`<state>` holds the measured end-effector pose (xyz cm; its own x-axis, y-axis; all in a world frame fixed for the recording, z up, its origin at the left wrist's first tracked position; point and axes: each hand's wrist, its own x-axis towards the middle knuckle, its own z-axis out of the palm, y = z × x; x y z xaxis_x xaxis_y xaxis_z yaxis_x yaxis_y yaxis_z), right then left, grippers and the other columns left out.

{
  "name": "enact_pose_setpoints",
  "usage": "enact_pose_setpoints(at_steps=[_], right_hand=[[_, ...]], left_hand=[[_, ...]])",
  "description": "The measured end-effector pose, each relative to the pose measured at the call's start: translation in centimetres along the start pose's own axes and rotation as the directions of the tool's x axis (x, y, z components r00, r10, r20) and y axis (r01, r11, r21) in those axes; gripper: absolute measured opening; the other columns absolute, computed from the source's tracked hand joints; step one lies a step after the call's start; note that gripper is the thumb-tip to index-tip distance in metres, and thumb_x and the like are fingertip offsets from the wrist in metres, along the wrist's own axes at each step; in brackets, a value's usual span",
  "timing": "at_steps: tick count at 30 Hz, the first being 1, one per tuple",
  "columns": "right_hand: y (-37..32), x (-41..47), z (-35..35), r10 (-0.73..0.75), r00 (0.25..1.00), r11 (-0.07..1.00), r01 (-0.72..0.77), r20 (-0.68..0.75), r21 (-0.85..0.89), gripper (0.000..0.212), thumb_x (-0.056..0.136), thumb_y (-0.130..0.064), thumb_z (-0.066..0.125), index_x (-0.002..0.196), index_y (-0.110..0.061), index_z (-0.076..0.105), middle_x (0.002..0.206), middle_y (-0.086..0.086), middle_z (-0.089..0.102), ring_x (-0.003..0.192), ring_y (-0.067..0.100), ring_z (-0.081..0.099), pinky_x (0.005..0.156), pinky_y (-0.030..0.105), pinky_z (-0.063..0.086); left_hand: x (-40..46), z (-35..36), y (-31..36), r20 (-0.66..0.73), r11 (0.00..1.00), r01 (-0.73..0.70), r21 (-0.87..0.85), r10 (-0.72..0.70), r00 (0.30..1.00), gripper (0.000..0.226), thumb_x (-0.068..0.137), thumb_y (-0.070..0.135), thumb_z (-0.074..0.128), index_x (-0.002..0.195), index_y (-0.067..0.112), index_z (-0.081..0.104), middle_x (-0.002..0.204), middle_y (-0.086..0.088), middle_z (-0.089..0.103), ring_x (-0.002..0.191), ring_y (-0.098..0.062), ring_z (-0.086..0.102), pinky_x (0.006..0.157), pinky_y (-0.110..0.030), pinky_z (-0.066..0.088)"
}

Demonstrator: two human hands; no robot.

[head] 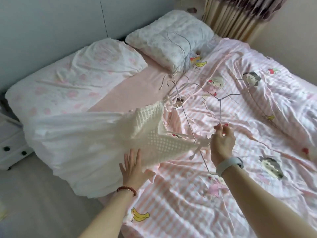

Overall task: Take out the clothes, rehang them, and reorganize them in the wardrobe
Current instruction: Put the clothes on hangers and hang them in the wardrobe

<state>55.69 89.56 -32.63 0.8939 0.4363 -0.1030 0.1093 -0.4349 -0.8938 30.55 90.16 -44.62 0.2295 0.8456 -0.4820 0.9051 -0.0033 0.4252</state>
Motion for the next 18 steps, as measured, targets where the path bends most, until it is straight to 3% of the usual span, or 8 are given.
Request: enact_pose_setpoints(at_steps=[2, 4, 8, 10, 13, 15, 18], right_hand=[[2.7, -0.2, -0.4, 0.097, 0.995, 0.995, -0.096, -0.025, 0.024, 0.021, 0.094, -0.023, 0.042, 0.084, -0.017, 0.059, 0.093, 0.006, 0.061, 0.091, 0.025, 0.057, 0.082, 0.036, 0.044], [4.6, -0.3, -0.4, 0.152, 0.988, 0.988, -0.151, -0.041, 0.021, 0.024, 0.094, -0.021, 0.043, 0.092, -0.007, 0.062, 0.090, 0.004, 0.060, 0.089, 0.023, 0.056, 0.081, 0.036, 0.044], [6.0, -0.9, 0.2, 0.160, 0.984, 0.987, -0.160, -0.075, 0.004, 0.024, 0.094, -0.017, 0.044, 0.095, -0.005, 0.065, 0.082, -0.002, 0.055, 0.087, 0.021, 0.053, 0.080, 0.031, 0.042], [6.0, -1.2, 0.6, 0.161, 0.984, 0.987, -0.160, -0.081, 0.017, 0.023, 0.095, -0.016, 0.045, 0.094, -0.005, 0.065, 0.074, -0.010, 0.045, 0.081, 0.017, 0.050, 0.077, 0.027, 0.040], [6.1, -1.4, 0.9, 0.159, 0.987, 0.987, -0.159, -0.036, 0.001, 0.020, 0.095, -0.015, 0.044, 0.096, -0.009, 0.063, 0.077, -0.010, 0.052, 0.083, 0.014, 0.050, 0.075, 0.024, 0.037], [6.0, -1.4, 0.7, 0.148, 0.989, 0.989, -0.149, -0.017, -0.019, 0.022, 0.095, -0.016, 0.042, 0.101, -0.008, 0.062, 0.086, -0.004, 0.057, 0.087, 0.013, 0.051, 0.076, 0.025, 0.037], [5.4, -1.8, 0.3, 0.058, 0.998, 0.995, -0.056, 0.020, -0.082, 0.022, 0.095, -0.016, 0.042, 0.102, -0.010, 0.062, 0.093, -0.002, 0.060, 0.086, 0.014, 0.054, 0.074, 0.029, 0.040]], left_hand=[[0.1, 1.1, -1.5, -0.052, 1.000, -0.002, 0.006, 0.002, 0.999, 0.095, 0.077, 0.062, 0.056, 0.147, 0.026, 0.004, 0.156, -0.002, -0.006, 0.143, -0.026, -0.008, 0.113, -0.051, 0.004], [0.2, 1.6, -3.4, -0.108, 0.998, -0.059, 0.015, 0.060, 0.992, 0.080, 0.078, 0.052, 0.063, 0.143, 0.021, 0.029, 0.153, -0.005, 0.017, 0.140, -0.027, 0.014, 0.112, -0.045, 0.018], [0.7, 1.8, -6.4, -0.133, 0.997, -0.072, -0.003, 0.071, 0.989, 0.036, 0.087, 0.029, 0.061, 0.119, 0.013, 0.061, 0.126, -0.010, 0.052, 0.115, -0.028, 0.047, 0.091, -0.037, 0.041], [1.0, 1.7, -6.6, -0.109, 0.996, -0.081, -0.048, 0.075, 0.991, 0.021, 0.092, 0.019, 0.053, 0.106, 0.012, 0.067, 0.111, -0.010, 0.062, 0.101, -0.029, 0.056, 0.077, -0.035, 0.044], [1.4, 0.7, -6.6, -0.156, 0.992, -0.124, -0.022, 0.119, 0.981, 0.016, 0.094, 0.018, 0.047, 0.097, 0.014, 0.063, 0.089, -0.011, 0.069, 0.077, -0.032, 0.061, 0.057, -0.032, 0.039], [1.3, -0.4, -6.8, -0.181, 0.989, -0.140, -0.047, 0.129, 0.975, 0.018, 0.096, 0.020, 0.042, 0.098, 0.013, 0.059, 0.090, -0.010, 0.068, 0.076, -0.032, 0.061, 0.056, -0.031, 0.035], [-0.3, -2.4, -6.8, -0.171, 0.973, -0.111, -0.200, 0.077, 0.982, 0.025, 0.099, 0.022, 0.034, 0.110, 0.016, 0.055, 0.106, -0.002, 0.062, 0.093, -0.026, 0.059, 0.068, -0.030, 0.038]])
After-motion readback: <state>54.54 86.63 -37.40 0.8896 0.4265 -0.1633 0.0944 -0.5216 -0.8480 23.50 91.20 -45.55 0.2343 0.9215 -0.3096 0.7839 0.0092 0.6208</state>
